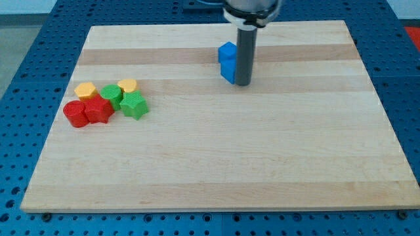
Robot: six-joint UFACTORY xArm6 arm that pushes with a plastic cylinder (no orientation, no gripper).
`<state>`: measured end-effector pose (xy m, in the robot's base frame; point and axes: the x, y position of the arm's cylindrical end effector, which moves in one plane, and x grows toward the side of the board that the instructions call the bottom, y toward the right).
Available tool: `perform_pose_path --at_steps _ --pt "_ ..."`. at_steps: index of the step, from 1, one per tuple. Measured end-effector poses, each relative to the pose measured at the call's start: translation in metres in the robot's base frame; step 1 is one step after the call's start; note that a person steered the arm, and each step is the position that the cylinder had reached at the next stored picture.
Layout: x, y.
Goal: Point the arm at the bottom side of the green star
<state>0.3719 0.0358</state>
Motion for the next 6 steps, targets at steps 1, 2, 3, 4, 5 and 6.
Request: perform_pose_path --at_steps 1,2,3,4,5,6 --pt "-0.015 -0.018" --pt "-0.023 -0.028" --pt "-0.024 -0.025" --pt "0.0 -0.001" --pt "0.054 0.02" --pt "0.121 -0.007"
